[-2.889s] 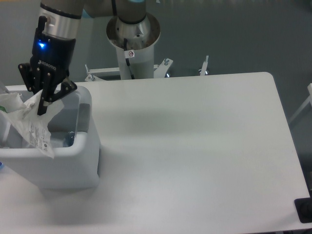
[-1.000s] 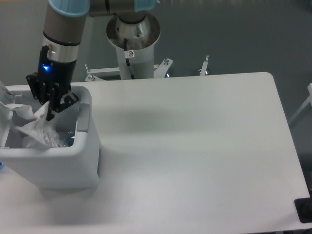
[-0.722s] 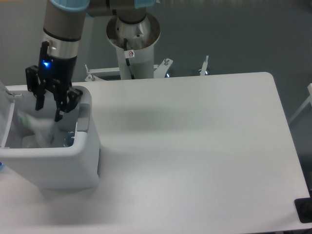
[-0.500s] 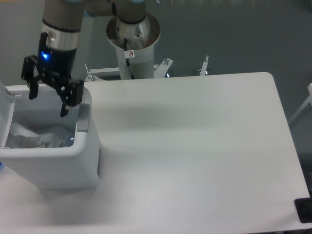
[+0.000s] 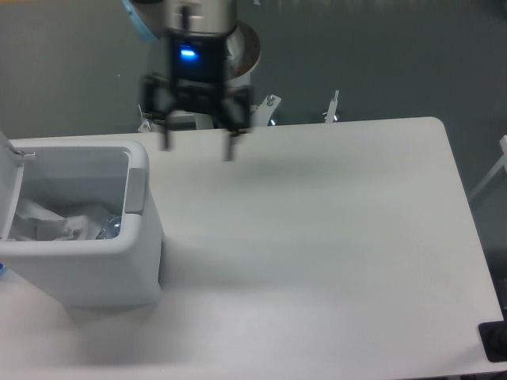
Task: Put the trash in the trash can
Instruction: 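Open the gripper to drop the wrapper and withdraw upward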
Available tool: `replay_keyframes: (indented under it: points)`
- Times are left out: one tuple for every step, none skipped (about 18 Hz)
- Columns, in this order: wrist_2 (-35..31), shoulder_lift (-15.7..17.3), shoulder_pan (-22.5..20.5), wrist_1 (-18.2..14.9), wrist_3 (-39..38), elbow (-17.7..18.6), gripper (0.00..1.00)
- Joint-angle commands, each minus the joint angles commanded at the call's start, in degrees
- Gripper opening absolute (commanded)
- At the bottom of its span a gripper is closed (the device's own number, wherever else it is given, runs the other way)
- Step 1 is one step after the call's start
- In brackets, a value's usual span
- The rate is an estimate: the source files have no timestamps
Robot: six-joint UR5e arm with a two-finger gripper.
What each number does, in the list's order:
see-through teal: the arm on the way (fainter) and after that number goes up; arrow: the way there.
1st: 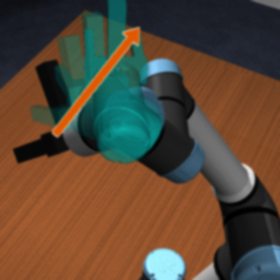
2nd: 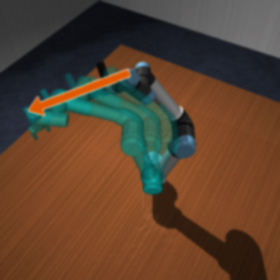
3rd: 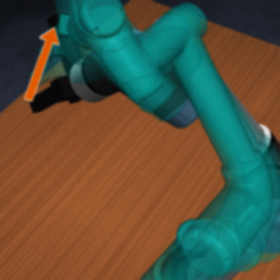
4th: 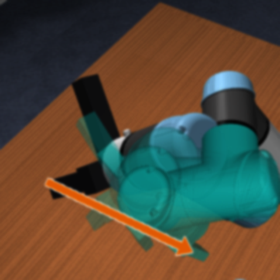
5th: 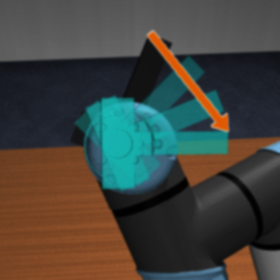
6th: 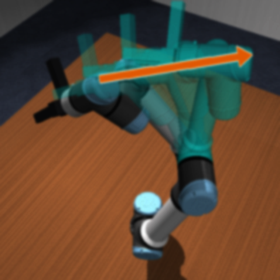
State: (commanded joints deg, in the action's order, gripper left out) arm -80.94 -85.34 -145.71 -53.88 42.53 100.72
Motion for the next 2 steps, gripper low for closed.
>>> replay_keyframes:
  points:
    - [0.2,0.0,-1.5,-0.1,0.5,0.2,1.0]
    - [0.3,0.0,-2.8,0.0,0.5,0.3,1.0]
